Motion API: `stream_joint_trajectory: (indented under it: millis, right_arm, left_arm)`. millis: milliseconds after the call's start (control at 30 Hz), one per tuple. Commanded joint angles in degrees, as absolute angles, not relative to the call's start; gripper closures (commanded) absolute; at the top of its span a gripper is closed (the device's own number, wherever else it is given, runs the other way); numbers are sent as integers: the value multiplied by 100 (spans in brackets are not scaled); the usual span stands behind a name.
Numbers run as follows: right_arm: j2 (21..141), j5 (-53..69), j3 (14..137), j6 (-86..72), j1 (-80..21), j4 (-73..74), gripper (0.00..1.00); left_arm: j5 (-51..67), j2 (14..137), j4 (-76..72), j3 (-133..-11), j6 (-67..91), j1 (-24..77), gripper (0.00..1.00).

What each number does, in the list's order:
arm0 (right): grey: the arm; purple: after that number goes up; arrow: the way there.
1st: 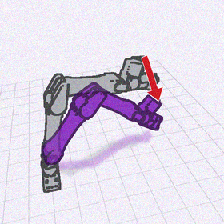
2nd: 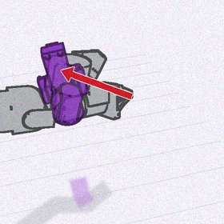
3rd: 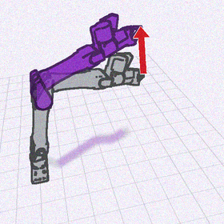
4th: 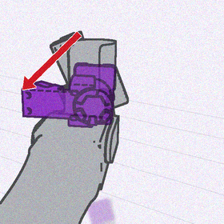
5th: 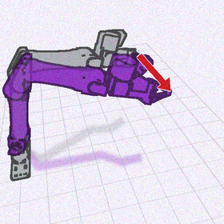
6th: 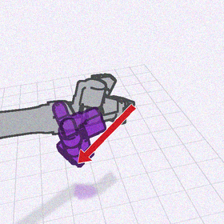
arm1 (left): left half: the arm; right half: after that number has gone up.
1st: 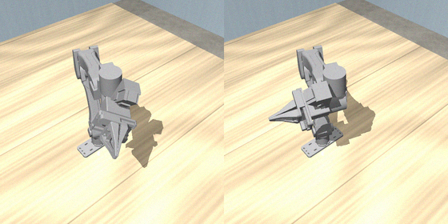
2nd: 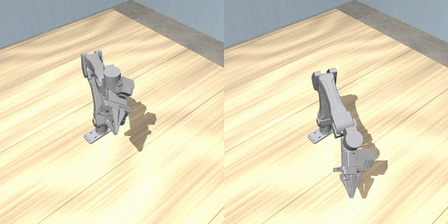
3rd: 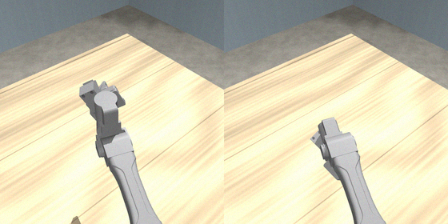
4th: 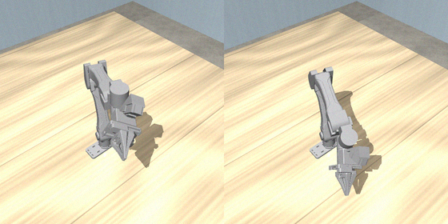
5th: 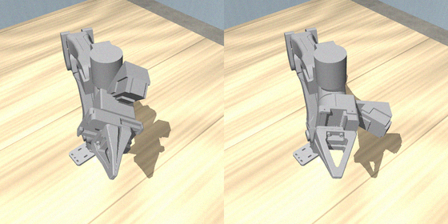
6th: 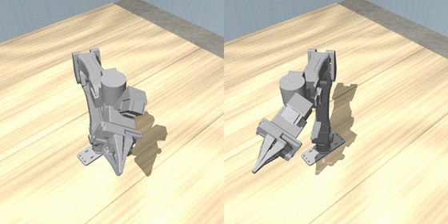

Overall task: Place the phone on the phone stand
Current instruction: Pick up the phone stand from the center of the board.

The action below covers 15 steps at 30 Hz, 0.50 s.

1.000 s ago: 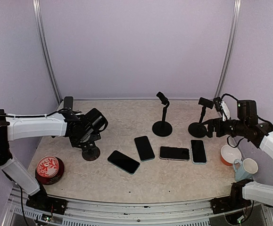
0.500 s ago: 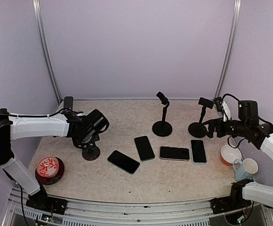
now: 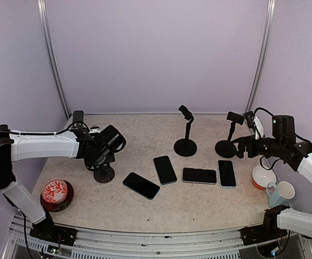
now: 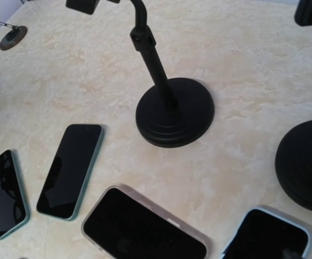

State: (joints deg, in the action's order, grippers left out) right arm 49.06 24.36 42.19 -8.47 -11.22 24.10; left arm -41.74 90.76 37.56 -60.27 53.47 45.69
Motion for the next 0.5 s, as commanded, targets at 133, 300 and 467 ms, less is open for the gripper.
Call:
stream_joint_trajectory:
  millis: [133, 300, 467]
  right_arm:
    - [4797, 2399, 4158, -862, -1182, 2356, 0]
    - [4771, 2408, 4177, -861, -1184, 2388, 0]
    - [4733, 2434, 4205, -876, -1188, 2433, 0]
  left_arm:
    - [-4417, 8781, 3158, -6606, 4130, 4546, 43]
    - [-4256, 8930, 2817, -6970, 3445, 4328, 43]
    - [-3884, 9102, 2296, -7247, 2780, 3977, 44]
